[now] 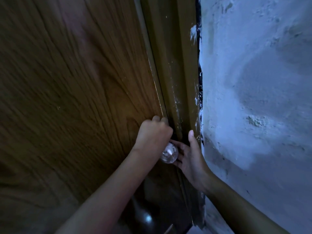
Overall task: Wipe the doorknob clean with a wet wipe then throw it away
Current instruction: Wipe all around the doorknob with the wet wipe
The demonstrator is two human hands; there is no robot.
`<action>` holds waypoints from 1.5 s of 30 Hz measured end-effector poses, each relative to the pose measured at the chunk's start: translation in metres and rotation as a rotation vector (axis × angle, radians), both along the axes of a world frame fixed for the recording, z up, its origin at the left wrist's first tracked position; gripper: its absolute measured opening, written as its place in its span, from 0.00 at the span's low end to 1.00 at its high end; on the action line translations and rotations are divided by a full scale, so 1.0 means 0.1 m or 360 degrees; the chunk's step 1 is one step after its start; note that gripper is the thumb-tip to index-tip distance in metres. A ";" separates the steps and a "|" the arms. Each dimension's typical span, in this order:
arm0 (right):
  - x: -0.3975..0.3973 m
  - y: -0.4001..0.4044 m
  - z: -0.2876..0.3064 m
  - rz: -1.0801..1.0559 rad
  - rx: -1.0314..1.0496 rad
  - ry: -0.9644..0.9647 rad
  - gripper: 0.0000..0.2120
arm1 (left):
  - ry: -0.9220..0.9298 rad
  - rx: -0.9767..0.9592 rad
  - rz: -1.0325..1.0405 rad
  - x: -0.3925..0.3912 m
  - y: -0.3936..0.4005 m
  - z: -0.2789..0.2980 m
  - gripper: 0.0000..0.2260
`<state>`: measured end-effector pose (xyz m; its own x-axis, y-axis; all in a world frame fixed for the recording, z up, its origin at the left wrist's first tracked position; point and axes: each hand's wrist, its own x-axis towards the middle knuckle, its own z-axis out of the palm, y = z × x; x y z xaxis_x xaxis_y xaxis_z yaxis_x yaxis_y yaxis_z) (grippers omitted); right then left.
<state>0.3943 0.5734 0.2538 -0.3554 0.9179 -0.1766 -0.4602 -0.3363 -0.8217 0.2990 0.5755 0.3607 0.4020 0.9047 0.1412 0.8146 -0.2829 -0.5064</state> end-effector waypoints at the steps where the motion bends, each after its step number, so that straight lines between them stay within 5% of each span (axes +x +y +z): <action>1: 0.00 -0.01 0.00 0.0002 0.0002 0.0002 0.47 | 0.0108 -0.0024 -0.0051 0.01 0.02 0.02 0.11; 10: 0.01 0.00 0.03 0.0013 -0.0030 0.0029 0.46 | 0.0078 0.0044 0.0044 -0.32 -0.28 -0.02 0.16; 24: 0.06 -0.02 0.08 0.0076 -0.0015 0.0002 0.46 | 0.0563 -0.0038 -0.0377 -0.16 0.09 0.03 0.17; 32: 0.07 0.00 0.03 0.0073 -0.0001 0.0020 0.47 | 0.0286 0.0146 -0.0276 -0.53 -0.33 -0.02 0.17; 45: 0.07 -0.05 0.11 0.0072 -0.0009 0.0004 0.46 | 0.0423 0.0183 -0.0306 -0.33 -0.06 -0.06 0.17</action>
<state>0.4009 0.5682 0.2648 -0.3970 0.8998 -0.1809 -0.4464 -0.3615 -0.8185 0.2663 0.5697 0.3550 0.6000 0.7930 0.1054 0.5874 -0.3473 -0.7310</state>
